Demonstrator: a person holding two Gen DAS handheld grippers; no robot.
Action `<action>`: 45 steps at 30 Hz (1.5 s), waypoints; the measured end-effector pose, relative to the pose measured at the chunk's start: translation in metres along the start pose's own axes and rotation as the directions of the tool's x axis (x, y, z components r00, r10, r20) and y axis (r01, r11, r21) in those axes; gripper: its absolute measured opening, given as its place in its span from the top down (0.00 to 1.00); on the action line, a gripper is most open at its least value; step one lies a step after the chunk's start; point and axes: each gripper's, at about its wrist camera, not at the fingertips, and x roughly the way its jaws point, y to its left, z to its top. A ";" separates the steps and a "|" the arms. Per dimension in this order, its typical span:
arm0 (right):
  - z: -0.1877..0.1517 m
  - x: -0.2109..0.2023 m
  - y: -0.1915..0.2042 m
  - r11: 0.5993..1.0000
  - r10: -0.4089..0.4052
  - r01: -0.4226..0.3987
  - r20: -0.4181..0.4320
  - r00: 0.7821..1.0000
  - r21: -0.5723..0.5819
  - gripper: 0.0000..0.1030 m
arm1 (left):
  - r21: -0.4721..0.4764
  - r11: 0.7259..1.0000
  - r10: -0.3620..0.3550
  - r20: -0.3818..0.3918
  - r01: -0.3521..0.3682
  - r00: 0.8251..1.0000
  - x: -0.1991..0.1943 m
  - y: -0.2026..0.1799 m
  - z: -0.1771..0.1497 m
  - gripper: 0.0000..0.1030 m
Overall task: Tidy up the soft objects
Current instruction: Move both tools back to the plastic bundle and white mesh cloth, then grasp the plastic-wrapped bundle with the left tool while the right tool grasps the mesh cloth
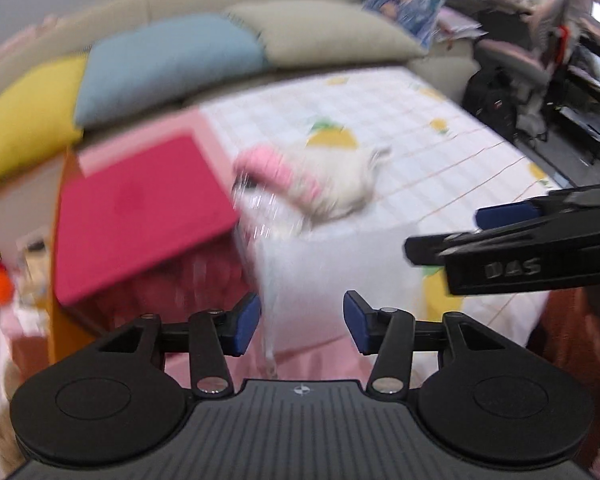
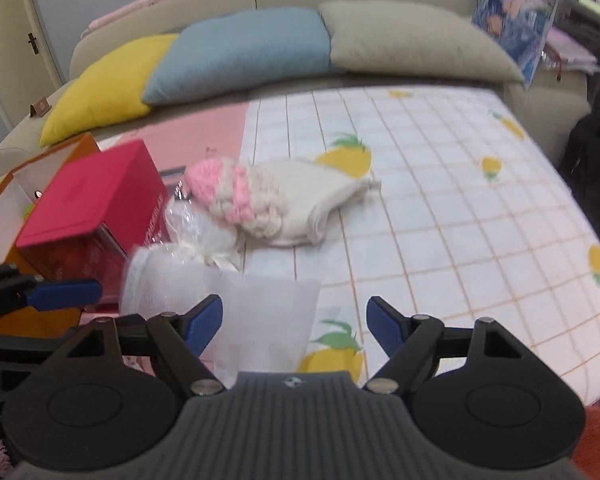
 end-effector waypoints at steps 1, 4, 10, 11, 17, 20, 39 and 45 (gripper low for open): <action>0.000 0.002 -0.001 1.000 0.005 -0.005 -0.005 1.000 0.007 0.24 | -0.016 1.000 0.004 -0.017 -0.005 1.000 0.005 0.003 -0.003 0.44; 0.000 0.008 -0.001 1.000 0.020 -0.020 -0.011 1.000 0.021 0.24 | -0.031 0.999 0.023 -0.053 -0.025 0.998 0.021 0.006 -0.007 0.44; -0.002 0.011 0.005 0.999 0.044 -0.044 -0.016 0.999 -0.004 0.24 | -0.038 0.999 0.000 -0.107 -0.004 0.994 0.044 0.008 -0.010 0.71; -0.002 0.011 0.005 0.999 0.041 -0.041 -0.018 0.999 -0.005 0.24 | -0.032 0.999 -0.019 -0.109 0.015 0.994 0.044 0.006 -0.011 0.74; -0.003 0.011 -0.003 0.998 0.024 -0.021 -0.054 0.998 0.066 0.22 | 0.002 0.993 -0.120 -0.088 0.121 0.989 0.039 -0.011 -0.017 0.92; -0.004 0.009 -0.006 0.992 0.053 -0.044 -0.067 0.996 0.122 0.13 | 0.037 0.983 -0.177 -0.085 0.181 0.981 0.038 -0.026 -0.017 0.94; -0.015 0.057 -0.016 0.949 -0.011 0.081 -0.225 0.974 0.306 0.03 | 0.041 0.991 -0.123 -0.111 0.128 0.986 0.030 -0.022 -0.018 0.47; -0.013 0.067 0.003 0.977 -0.024 0.064 -0.189 0.982 0.206 0.02 | 0.048 0.989 -0.131 -0.121 0.138 0.984 0.028 -0.021 -0.020 0.47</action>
